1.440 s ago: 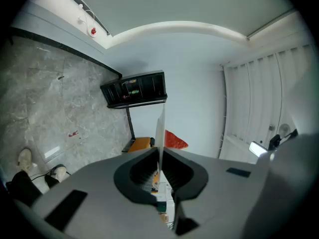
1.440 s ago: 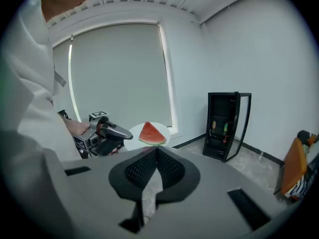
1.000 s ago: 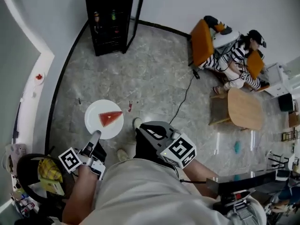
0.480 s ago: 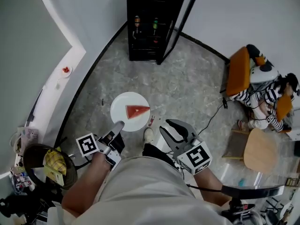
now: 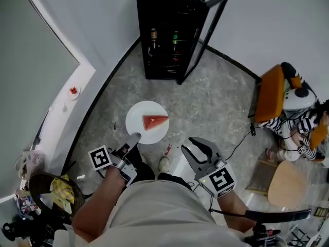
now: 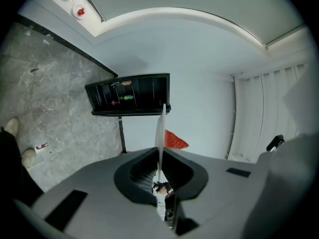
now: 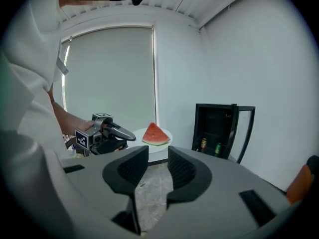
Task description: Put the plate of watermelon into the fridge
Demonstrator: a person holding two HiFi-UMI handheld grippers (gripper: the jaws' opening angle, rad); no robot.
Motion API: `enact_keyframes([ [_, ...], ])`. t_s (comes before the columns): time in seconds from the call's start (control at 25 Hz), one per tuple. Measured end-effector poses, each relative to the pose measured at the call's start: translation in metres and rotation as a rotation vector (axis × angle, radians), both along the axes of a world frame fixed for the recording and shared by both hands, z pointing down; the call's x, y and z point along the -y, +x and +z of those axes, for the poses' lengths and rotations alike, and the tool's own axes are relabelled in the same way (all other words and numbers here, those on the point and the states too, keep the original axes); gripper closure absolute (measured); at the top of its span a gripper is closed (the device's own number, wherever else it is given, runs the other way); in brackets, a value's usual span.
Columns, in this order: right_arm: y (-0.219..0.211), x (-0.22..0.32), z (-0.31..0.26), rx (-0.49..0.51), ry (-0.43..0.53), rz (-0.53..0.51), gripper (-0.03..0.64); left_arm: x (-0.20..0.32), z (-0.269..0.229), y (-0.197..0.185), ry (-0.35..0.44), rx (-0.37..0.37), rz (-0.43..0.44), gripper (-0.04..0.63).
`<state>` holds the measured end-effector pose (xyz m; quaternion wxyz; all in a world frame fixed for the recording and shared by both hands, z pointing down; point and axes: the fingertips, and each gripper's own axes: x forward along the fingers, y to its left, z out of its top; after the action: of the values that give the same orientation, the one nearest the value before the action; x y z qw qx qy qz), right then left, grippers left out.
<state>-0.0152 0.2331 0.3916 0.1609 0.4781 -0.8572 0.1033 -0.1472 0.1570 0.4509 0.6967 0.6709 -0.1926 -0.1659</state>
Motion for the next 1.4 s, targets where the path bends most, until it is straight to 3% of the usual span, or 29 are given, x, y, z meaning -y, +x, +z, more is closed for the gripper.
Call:
enact_keyframes([
  [0.28,0.012,0.079,0.011,-0.007,-0.055,0.052,0.499,0.098,0.017,0.025,0.003,-0.009,0.041,0.569],
  [0.76,0.014,0.211,-0.001,0.012,-0.069,0.213,0.5,0.28,0.035,0.062,0.022,0.004,0.148,0.569],
  [1.08,0.048,0.253,0.01,0.008,-0.103,0.272,0.5,0.366,0.068,0.112,0.014,0.017,0.12,0.569],
  [1.4,0.116,0.31,0.022,-0.016,-0.115,0.233,0.5,0.45,0.106,0.18,-0.014,0.059,0.042,0.569],
])
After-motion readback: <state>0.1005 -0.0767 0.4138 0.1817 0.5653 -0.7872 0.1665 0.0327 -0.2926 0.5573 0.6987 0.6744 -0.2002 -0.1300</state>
